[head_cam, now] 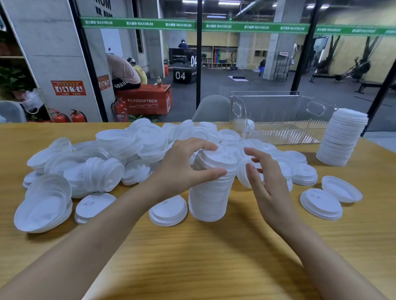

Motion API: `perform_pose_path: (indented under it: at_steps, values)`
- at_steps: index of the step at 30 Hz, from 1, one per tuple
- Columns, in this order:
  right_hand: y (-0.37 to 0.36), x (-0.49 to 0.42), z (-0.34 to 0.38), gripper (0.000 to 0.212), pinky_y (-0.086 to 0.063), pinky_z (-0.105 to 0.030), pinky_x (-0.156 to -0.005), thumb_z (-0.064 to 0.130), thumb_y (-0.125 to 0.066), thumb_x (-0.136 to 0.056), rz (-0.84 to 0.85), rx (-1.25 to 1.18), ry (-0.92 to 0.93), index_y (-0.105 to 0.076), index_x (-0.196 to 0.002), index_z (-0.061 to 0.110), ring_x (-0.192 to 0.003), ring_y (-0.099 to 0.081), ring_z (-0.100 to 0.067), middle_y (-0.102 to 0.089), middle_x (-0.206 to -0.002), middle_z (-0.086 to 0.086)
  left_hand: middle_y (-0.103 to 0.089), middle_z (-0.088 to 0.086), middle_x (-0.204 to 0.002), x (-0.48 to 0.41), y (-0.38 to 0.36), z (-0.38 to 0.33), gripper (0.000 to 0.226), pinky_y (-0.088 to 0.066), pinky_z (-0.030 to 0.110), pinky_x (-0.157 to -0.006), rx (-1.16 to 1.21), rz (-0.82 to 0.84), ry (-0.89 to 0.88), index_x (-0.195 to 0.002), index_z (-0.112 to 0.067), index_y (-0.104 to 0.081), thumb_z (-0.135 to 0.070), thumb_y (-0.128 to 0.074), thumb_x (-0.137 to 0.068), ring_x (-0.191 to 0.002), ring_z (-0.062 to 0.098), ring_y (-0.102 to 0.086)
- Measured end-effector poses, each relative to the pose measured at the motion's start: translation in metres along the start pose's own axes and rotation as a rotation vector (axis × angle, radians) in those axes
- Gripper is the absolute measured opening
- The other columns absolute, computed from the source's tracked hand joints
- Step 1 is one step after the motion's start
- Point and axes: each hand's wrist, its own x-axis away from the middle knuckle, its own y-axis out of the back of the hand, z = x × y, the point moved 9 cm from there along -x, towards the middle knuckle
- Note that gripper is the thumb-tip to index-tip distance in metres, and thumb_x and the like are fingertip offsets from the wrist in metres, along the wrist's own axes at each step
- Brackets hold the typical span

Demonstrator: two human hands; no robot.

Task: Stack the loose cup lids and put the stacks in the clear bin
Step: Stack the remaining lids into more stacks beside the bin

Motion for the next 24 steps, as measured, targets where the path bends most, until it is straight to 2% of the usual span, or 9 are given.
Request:
perform_pose_path:
  at_steps: [3,6,9,11,18,21,24]
  values:
    - [-0.002,0.0,0.001,0.038,-0.04,-0.034,-0.105,0.055,-0.033,-0.097,0.008,-0.012,0.007,-0.043,-0.131,0.042,-0.127,-0.043,-0.005,-0.044,-0.131,0.035,-0.058,-0.025,-0.121,0.003,0.002,0.002,0.055,-0.032,0.007,-0.094,0.014,0.0,-0.001,-0.111,-0.042,-0.06,-0.068,-0.076,-0.065,-0.121,0.002,-0.046]
    - [-0.004,0.001,0.003,0.039,-0.041,-0.036,-0.105,0.054,-0.033,-0.097,0.015,-0.017,0.015,-0.045,-0.131,0.04,-0.126,-0.044,-0.006,-0.046,-0.131,0.031,-0.057,-0.026,-0.12,0.005,0.002,0.001,0.05,-0.033,0.002,-0.091,0.039,0.02,-0.008,-0.112,-0.039,-0.06,-0.058,-0.072,-0.067,-0.122,0.0,-0.046]
    - [-0.006,0.002,0.004,0.038,-0.041,-0.038,-0.104,0.053,-0.033,-0.097,0.028,-0.016,0.019,-0.046,-0.131,0.039,-0.126,-0.045,-0.009,-0.049,-0.13,0.028,-0.057,-0.03,-0.119,0.006,0.0,0.001,0.055,-0.034,0.01,-0.097,0.029,0.032,-0.032,-0.114,-0.041,-0.061,-0.064,-0.077,-0.067,-0.121,-0.002,-0.046]
    - [-0.007,0.002,0.004,0.04,-0.041,-0.039,-0.104,0.054,-0.033,-0.097,0.035,-0.015,0.014,-0.047,-0.131,0.038,-0.126,-0.046,-0.011,-0.05,-0.131,0.026,-0.056,-0.032,-0.12,0.005,-0.001,0.001,0.056,-0.034,0.013,-0.099,0.017,0.028,-0.043,-0.114,-0.044,-0.06,-0.069,-0.068,-0.065,-0.122,-0.002,-0.046]
    - [-0.01,0.002,0.002,0.047,-0.04,-0.039,-0.106,0.055,-0.035,-0.096,0.056,-0.028,-0.004,-0.051,-0.132,0.029,-0.127,-0.045,-0.007,-0.053,-0.133,0.02,-0.055,-0.031,-0.122,0.006,-0.003,0.001,0.06,-0.031,0.005,-0.096,0.026,0.019,-0.063,-0.118,-0.04,-0.061,-0.069,-0.065,-0.065,-0.122,-0.003,-0.045]
    - [-0.014,0.004,0.003,0.047,-0.04,-0.033,-0.105,0.057,-0.036,-0.094,0.1,-0.037,-0.02,-0.05,-0.132,0.033,-0.125,-0.046,-0.003,-0.051,-0.128,0.031,-0.055,-0.027,-0.126,0.009,-0.006,0.002,0.059,-0.032,0.009,-0.1,0.049,0.026,-0.062,-0.12,-0.042,-0.059,-0.067,-0.066,-0.067,-0.125,-0.002,-0.044]
    - [-0.02,0.006,0.005,0.053,-0.041,-0.02,-0.101,0.057,-0.043,-0.091,0.158,-0.139,-0.052,-0.048,-0.137,0.032,-0.126,-0.047,0.001,-0.051,-0.128,0.033,-0.048,-0.03,-0.133,0.011,-0.006,0.006,0.057,-0.033,0.009,-0.097,0.09,0.029,-0.013,-0.123,-0.053,-0.048,-0.064,-0.066,-0.071,-0.125,-0.007,-0.042]
